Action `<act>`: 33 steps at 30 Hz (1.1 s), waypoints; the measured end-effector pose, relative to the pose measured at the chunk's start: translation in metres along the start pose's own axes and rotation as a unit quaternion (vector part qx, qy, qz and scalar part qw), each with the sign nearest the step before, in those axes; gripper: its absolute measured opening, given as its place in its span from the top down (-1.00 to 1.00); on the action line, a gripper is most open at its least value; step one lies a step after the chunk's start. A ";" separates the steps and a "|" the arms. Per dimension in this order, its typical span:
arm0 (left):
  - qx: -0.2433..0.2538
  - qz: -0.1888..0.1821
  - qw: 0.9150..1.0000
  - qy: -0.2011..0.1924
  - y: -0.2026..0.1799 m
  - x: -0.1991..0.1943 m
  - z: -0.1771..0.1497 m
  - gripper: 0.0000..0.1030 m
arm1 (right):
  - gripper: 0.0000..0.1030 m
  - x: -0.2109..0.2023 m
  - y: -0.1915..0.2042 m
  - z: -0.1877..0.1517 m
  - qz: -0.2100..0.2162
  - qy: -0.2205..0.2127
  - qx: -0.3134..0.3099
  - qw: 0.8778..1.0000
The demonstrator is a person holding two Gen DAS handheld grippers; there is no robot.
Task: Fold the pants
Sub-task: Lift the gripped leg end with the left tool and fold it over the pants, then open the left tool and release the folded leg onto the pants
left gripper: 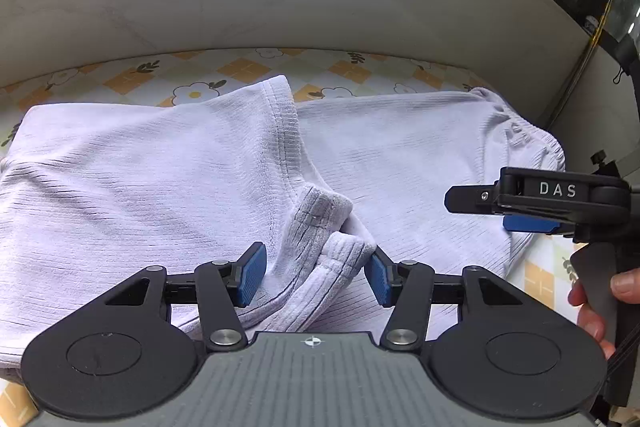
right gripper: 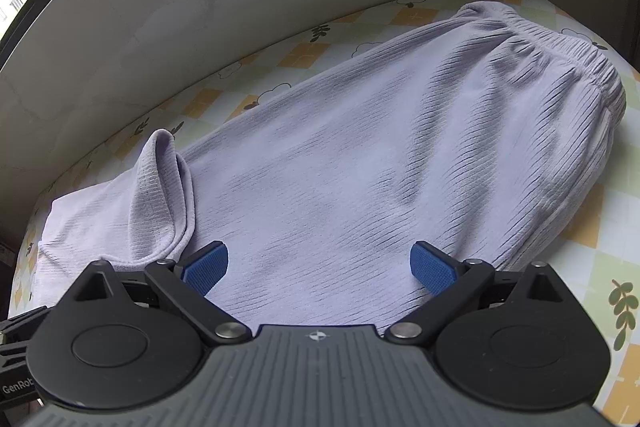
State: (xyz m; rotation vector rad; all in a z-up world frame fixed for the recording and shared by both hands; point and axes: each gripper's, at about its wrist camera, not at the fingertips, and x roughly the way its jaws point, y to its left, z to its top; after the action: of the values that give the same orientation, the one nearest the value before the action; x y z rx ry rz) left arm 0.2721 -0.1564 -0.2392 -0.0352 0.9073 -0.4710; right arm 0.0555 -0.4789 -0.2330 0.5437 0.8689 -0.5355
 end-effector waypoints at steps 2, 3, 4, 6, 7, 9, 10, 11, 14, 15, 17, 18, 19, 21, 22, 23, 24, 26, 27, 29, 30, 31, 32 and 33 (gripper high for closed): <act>-0.038 -0.024 0.999 -0.016 0.014 -0.016 0.006 -0.13 | -0.92 -0.001 0.008 0.002 0.009 -0.001 -0.009 1.000; -0.055 -0.026 0.998 -0.028 0.020 -0.027 0.007 -0.17 | -0.92 -0.001 0.013 0.002 0.014 0.000 -0.014 1.000; -0.074 -0.019 0.996 -0.040 0.028 -0.037 0.007 -0.23 | -0.92 0.000 0.019 0.003 0.021 0.002 -0.019 1.000; -0.124 0.016 0.990 -0.062 0.055 -0.055 0.006 -0.27 | -0.92 0.002 0.032 0.003 0.035 0.007 -0.029 0.999; -0.145 0.034 0.986 -0.071 0.066 -0.063 0.005 -0.27 | -0.92 0.004 0.038 0.003 0.042 0.010 -0.036 0.998; -0.180 0.078 0.977 -0.087 0.089 -0.080 0.002 -0.27 | -0.85 0.011 0.055 0.002 0.055 0.020 -0.052 0.997; -0.189 0.094 0.973 -0.090 0.098 -0.084 -0.002 -0.27 | -0.82 0.014 0.063 0.000 0.063 0.026 -0.060 0.996; -0.200 0.116 0.969 -0.091 0.110 -0.090 -0.008 -0.27 | -0.74 0.018 0.070 -0.001 0.073 0.033 -0.066 0.995; -0.224 0.149 0.960 -0.081 0.138 -0.106 -0.027 -0.27 | -0.59 0.030 0.088 -0.008 0.085 0.063 -0.079 0.991; -0.228 0.154 0.958 -0.076 0.144 -0.110 -0.033 -0.27 | -0.58 0.034 0.092 -0.012 0.086 0.074 -0.081 0.990; -0.232 0.161 0.957 -0.063 0.157 -0.119 -0.048 -0.27 | -0.57 0.038 0.095 -0.018 0.086 0.085 -0.079 0.990; -0.233 0.161 0.957 -0.060 0.160 -0.122 -0.053 -0.28 | -0.57 0.039 0.095 -0.021 0.085 0.090 -0.073 0.990; -0.235 0.160 0.957 -0.056 0.167 -0.129 -0.059 -0.30 | -0.57 0.040 0.093 -0.023 0.084 0.095 -0.065 0.990; -0.239 0.152 0.958 -0.047 0.175 -0.139 -0.069 -0.32 | -0.57 0.041 0.089 -0.026 0.083 0.100 -0.050 0.990; -0.235 0.144 0.960 -0.041 0.180 -0.142 -0.071 -0.33 | -0.57 0.042 0.086 -0.028 0.085 0.103 -0.042 0.990; -0.229 0.137 0.963 -0.035 0.179 -0.141 -0.073 -0.33 | -0.57 0.042 0.085 -0.029 0.087 0.106 -0.036 0.990; -0.221 0.130 0.966 -0.030 0.177 -0.140 -0.075 -0.33 | -0.57 0.041 0.084 -0.030 0.090 0.108 -0.029 0.990; -0.201 0.119 0.972 -0.018 0.171 -0.131 -0.077 -0.34 | -0.56 0.039 0.085 -0.033 0.093 0.109 -0.028 0.989; -0.192 0.120 0.974 -0.016 0.169 -0.128 -0.078 -0.34 | -0.56 0.038 0.087 -0.034 0.093 0.110 -0.030 0.989; -0.184 0.123 0.975 -0.008 0.166 -0.116 -0.079 -0.34 | -0.54 0.037 0.090 -0.038 0.094 0.112 -0.033 0.989; -0.185 0.121 0.975 -0.007 0.166 -0.113 -0.078 -0.34 | -0.52 0.035 0.091 -0.038 0.096 0.113 -0.034 0.988; -0.183 0.121 0.976 -0.009 0.167 -0.108 -0.079 -0.34 | -0.51 0.035 0.092 -0.039 0.097 0.113 -0.034 0.988; -0.180 0.127 0.975 -0.011 0.166 -0.103 -0.079 -0.34 | -0.49 0.036 0.093 -0.040 0.097 0.113 -0.034 0.988; -0.175 0.136 0.975 -0.012 0.166 -0.100 -0.078 -0.34 | -0.49 0.036 0.094 -0.040 0.098 0.113 -0.035 0.988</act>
State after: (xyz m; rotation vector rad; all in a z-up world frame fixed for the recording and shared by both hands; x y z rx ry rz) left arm 0.2233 0.0462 -0.2499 -0.2345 0.9456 -0.0511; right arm 0.1120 -0.3912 -0.2630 0.6266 1.0320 -0.2665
